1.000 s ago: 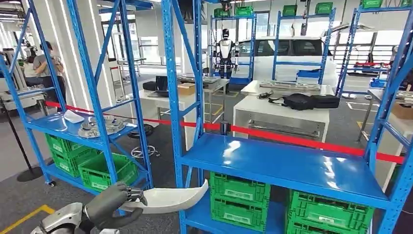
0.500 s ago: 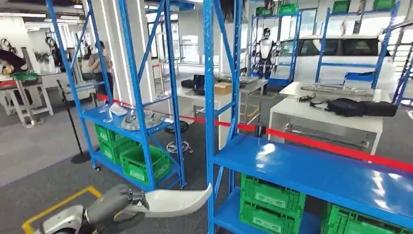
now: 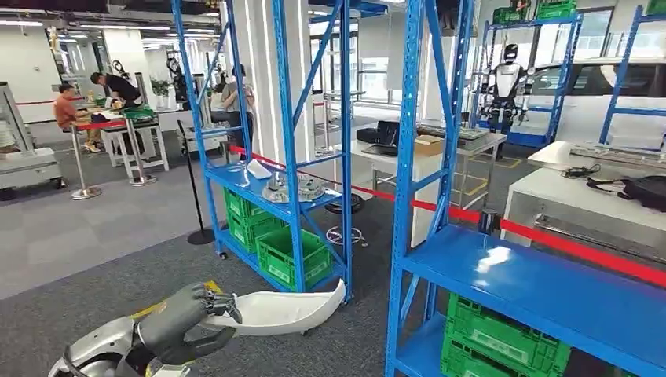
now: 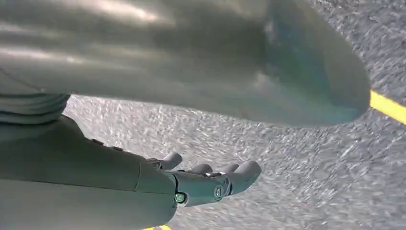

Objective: Take the parts from the cabinet and place them on the table.

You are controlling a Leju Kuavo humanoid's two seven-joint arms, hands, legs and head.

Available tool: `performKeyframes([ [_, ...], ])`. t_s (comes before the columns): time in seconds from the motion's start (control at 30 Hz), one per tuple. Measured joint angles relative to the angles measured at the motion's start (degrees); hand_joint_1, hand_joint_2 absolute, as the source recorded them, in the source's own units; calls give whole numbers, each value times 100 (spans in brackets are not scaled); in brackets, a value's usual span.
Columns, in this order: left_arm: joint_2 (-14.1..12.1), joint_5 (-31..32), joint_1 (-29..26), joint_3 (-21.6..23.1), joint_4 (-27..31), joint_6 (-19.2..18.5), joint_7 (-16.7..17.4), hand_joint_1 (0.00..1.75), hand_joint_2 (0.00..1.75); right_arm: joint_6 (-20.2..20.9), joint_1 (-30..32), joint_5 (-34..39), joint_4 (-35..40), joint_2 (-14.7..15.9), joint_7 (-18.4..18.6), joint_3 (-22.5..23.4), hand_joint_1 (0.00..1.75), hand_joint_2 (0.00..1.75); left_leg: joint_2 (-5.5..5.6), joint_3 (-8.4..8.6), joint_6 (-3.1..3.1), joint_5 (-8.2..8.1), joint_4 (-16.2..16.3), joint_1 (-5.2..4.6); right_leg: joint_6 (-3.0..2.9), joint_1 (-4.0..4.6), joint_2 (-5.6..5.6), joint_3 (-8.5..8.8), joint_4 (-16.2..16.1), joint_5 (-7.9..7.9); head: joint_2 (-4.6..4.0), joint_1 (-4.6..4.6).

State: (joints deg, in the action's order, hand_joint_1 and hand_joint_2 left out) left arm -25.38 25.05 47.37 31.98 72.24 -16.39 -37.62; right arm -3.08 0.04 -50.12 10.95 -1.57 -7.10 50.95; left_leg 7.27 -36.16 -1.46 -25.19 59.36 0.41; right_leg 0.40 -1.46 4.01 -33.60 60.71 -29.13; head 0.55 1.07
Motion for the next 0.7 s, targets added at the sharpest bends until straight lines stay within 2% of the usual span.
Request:
performKeyframes([
  [0.07, -59, -59, -32, 4, 9, 77, -22, 175, 175, 9, -6, -35, 0, -7, -20, 0, 0, 0, 135, -30, -91, 49, -51, 30, -100, 16, -132, 18, -26, 30, 0, 9],
  [0.1, -107, -87, -78, 4, 20, 118, -50, 175, 175, 11, -14, -66, 2, -31, -42, 2, 0, 0, -17, -49, -96, 33, -10, 30, -153, -6, -221, 32, -68, 59, 0, 4],
  [0.13, -162, -118, -94, 4, 22, 162, -63, 175, 175, 11, -6, -83, 4, -33, -79, 2, 0, 0, -371, -131, -115, -106, 183, -13, -194, 4, -276, 42, -84, 58, 0, -22],
  [0.17, -164, -142, -109, 4, 22, 203, -90, 175, 175, 11, 11, -90, 4, -42, -103, 2, 0, 0, -534, -298, -134, -307, 523, -10, -220, 25, -347, 43, -84, 57, 0, -22],
  [0.2, -162, -144, -148, 11, 17, 256, -94, 175, 175, 7, 26, -90, 4, -57, -118, 2, 0, 0, -622, -501, -147, -517, 957, -2, -236, 46, -429, 42, -84, 47, 0, -22],
  [0.23, -170, -157, -204, 13, 4, 284, -96, 175, 175, 2, 29, -79, 4, -66, -118, 6, 0, 0, -663, -700, -155, -691, 1389, 2, -248, 63, -525, 43, -83, 39, 0, -24],
  [0.27, -238, -210, -291, 13, 2, 302, -103, 175, 175, 0, 21, -55, 2, -79, -105, 18, 0, 0, -677, -820, -155, -742, 1665, 2, -266, 76, -613, 44, -82, 28, 0, -20],
  [0.3, -301, -301, -372, 13, 26, 302, -105, 175, 175, 0, 10, -46, 4, -92, -88, 35, 0, 0, -682, -784, -147, -663, 1620, 2, -274, 85, -669, 53, -82, 22, 0, -24],
  [0.33, -425, -392, -487, 4, 81, 308, -100, 175, 175, 0, -1, -46, 2, -116, -85, 64, 0, 0, -695, -621, -127, -480, 1335, -1, -286, 99, -733, 66, -82, 9, 0, -22],
  [0.37, -529, -468, -648, -40, 188, 350, -105, 175, 175, 4, -7, -46, 2, -155, -87, 98, 0, 0, -749, -348, -93, -249, 857, -16, -289, 108, -796, 89, -82, -9, 0, -24],
  [0.4, -630, -474, -813, -90, 300, 411, -103, 175, 175, 13, -5, -50, 2, -197, -94, 114, 0, 0, -899, -51, -45, -50, 333, -49, -286, 109, -858, 119, -83, -30, 0, -22],
  [0.43, -704, -443, -1021, -169, 416, 492, -83, 175, 175, 50, -4, -85, 2, -232, -125, 120, 0, 0, -1262, 122, 4, -122, -18, -143, -262, 126, -907, 145, -84, -55, 0, -24],
  [0.47, -783, -391, -1249, -263, 543, 573, -46, 175, 175, 70, -6, -98, 2, -267, -179, 125, 0, 0, -1214, 166, 56, -99, -62, -179, -226, 135, -939, 143, -84, -72, 0, -22],
  [0.57, -990, -264, -1898, -575, 791, 671, -52, 175, 175, 72, -56, -33, 2, -332, -265, 177, 0, 0, -990, 150, 113, -77, -104, -210, -165, 122, -1141, 204, -125, -100, 0, -24],
  [0.6, -1032, -229, -2043, -655, 857, 671, -50, 175, 175, 90, -72, -20, 0, -343, -271, 199, 0, 0, -926, 201, 166, -29, -179, -127, -115, 116, -1030, 209, -89, -157, 0, -15],
  [0.63, -1060, -219, -2083, -728, 883, 656, -52, 175, 175, 101, -77, -9, 0, -345, -275, 223, 0, 0, -847, 199, 182, -16, -199, -133, -105, 98, -695, 153, 72, -262, 0, -20],
  [0.67, -1053, -210, -2095, -767, 887, 651, -39, 175, 175, 105, -85, -2, 0, -343, -271, 251, 0, 0, -780, 190, 219, -9, -198, -119, -99, 87, -519, -6, 404, -450, 0, -6],
  [0.7, -1045, -203, -2131, -787, 894, 640, -46, 175, 175, 105, -84, 7, 0, -341, -271, 271, 0, 0, -706, 186, 226, -13, -197, -111, -91, 88, -441, -226, 847, -660, 0, -7],
])
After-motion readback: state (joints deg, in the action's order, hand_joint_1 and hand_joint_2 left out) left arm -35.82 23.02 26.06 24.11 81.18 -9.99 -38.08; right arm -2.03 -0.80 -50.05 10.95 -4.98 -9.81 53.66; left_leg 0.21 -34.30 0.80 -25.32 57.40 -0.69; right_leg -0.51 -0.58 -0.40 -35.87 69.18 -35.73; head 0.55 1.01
